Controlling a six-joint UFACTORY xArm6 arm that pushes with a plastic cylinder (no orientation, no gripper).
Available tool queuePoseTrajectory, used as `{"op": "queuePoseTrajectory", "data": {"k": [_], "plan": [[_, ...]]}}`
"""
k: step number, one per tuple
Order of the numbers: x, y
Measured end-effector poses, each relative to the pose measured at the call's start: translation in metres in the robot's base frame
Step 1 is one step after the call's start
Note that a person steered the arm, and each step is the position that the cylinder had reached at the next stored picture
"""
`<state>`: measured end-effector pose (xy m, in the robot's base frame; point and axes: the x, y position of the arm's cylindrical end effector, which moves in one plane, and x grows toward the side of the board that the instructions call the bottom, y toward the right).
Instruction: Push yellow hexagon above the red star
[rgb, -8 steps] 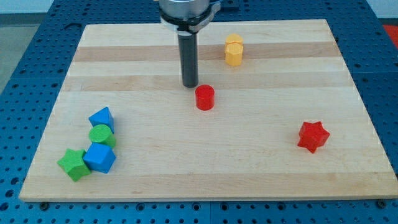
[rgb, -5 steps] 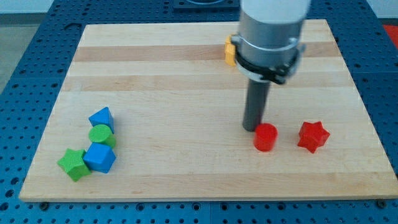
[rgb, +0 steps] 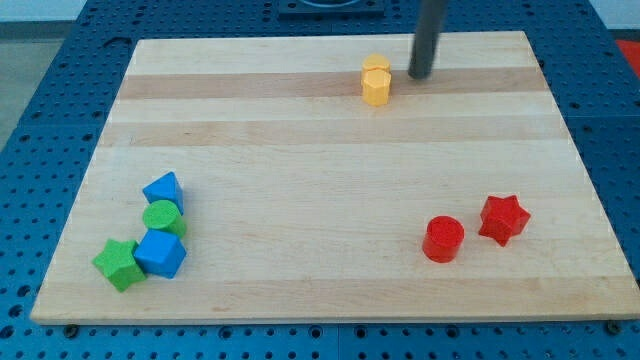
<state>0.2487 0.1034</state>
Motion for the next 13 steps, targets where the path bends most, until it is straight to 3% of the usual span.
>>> {"op": "queuePoseTrajectory", "data": {"k": [1, 2, 4, 7, 8, 9, 11, 13], "plan": [[-0.023, -0.06], [0.016, -0.075], [0.051, -0.03], [0.145, -0.061], [0.197, -0.026], [0.176, -0.025], [0.181, 0.019], [0.247, 0.072]]}}
